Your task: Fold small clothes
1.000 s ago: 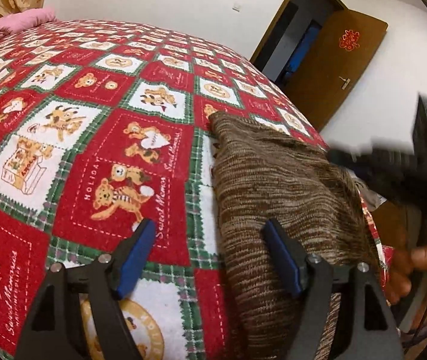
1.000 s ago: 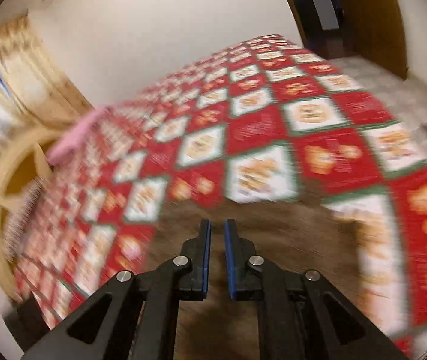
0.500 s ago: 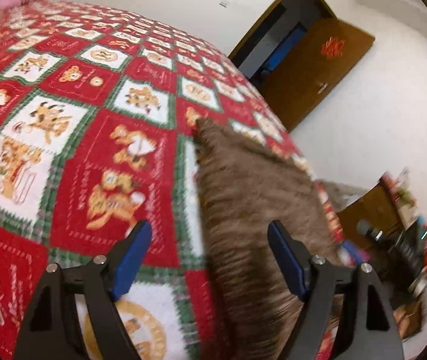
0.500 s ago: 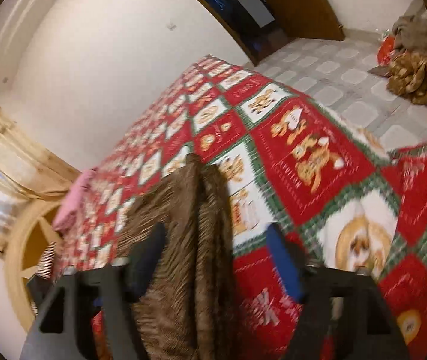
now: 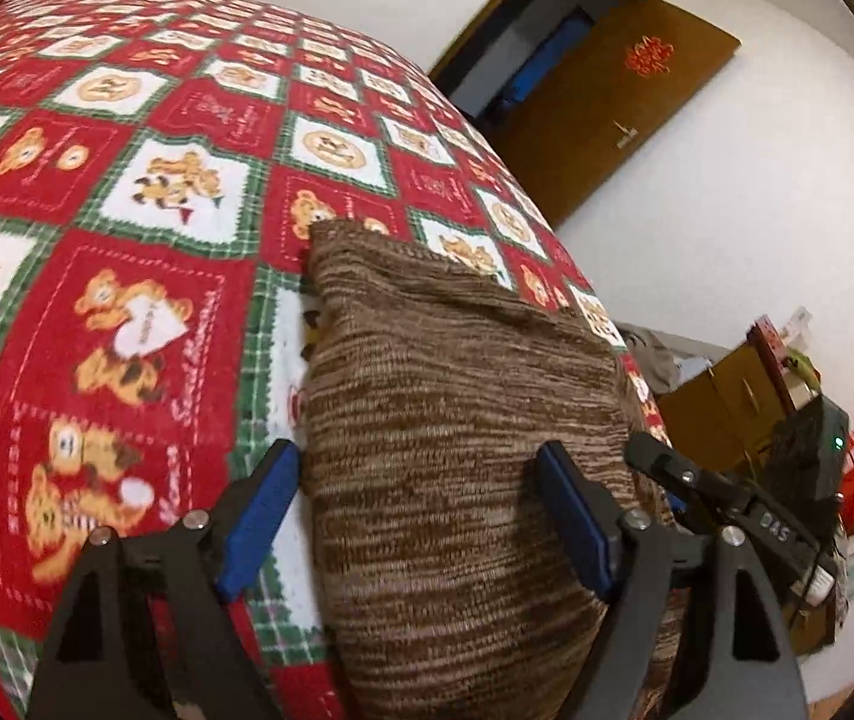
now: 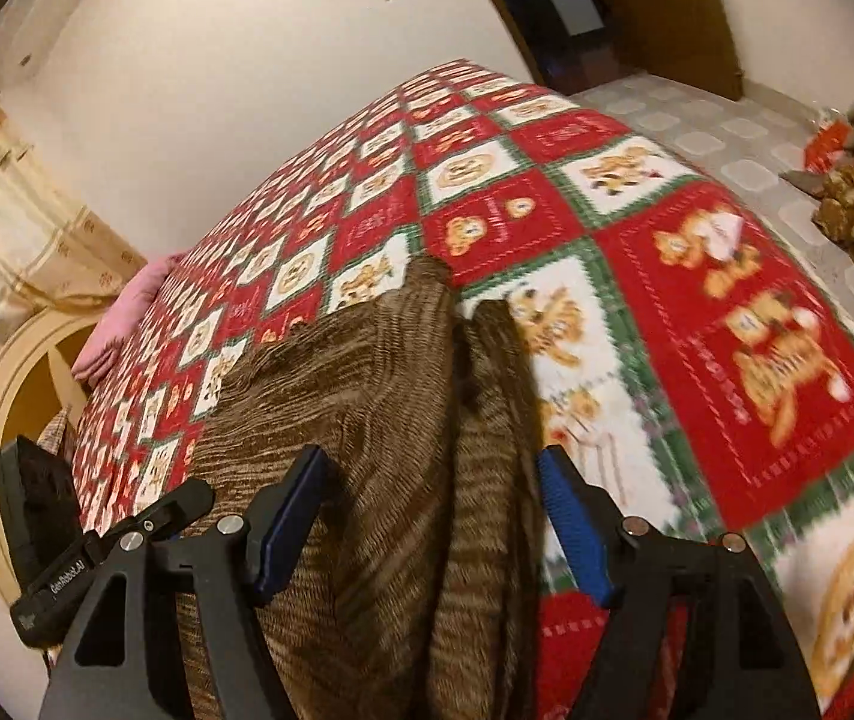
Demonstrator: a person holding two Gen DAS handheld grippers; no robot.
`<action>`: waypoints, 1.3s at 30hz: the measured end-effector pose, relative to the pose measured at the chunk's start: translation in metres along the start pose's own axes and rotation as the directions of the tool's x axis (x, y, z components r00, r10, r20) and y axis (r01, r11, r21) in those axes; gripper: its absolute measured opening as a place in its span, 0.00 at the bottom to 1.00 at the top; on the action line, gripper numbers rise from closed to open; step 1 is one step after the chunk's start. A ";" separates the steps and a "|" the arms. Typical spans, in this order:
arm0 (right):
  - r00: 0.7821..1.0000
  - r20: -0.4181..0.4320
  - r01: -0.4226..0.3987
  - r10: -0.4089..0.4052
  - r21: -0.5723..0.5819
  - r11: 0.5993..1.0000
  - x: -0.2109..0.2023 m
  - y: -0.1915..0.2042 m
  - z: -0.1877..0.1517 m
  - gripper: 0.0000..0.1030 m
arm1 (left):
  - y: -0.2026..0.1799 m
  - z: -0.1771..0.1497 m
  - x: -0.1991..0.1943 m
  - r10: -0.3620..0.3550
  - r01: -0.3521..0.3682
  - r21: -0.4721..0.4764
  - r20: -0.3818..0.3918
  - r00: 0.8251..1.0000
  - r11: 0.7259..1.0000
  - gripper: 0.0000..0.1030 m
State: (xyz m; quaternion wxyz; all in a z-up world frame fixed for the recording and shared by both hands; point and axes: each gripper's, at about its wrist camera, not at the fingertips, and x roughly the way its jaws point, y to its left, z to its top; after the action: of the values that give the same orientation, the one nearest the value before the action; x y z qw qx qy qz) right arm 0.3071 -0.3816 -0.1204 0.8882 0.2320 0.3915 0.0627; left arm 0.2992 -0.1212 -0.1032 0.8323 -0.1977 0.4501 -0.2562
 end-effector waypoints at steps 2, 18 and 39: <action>1.000 -0.007 -0.009 0.009 -0.020 1.000 0.000 -0.004 0.004 0.70 | 0.001 0.009 0.005 -0.012 0.012 0.025 -0.026 1.000 1.000 0.76; 0.988 0.080 0.150 -0.132 -0.304 0.941 -0.008 0.059 -0.024 0.29 | -0.045 -0.015 -0.006 0.207 -0.235 0.261 0.130 0.970 0.936 0.26; 0.946 0.323 0.133 -0.036 -0.283 0.950 -0.159 0.159 -0.118 0.28 | -0.069 -0.058 -0.143 0.169 -0.247 0.277 0.277 0.946 0.929 0.26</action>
State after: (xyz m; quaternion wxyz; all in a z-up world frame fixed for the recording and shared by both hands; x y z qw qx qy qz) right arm 0.1236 -0.2443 -0.0106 0.9659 0.0838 0.2408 0.0451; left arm 0.1662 -0.0956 -0.0021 0.9252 -0.0469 0.3154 -0.2060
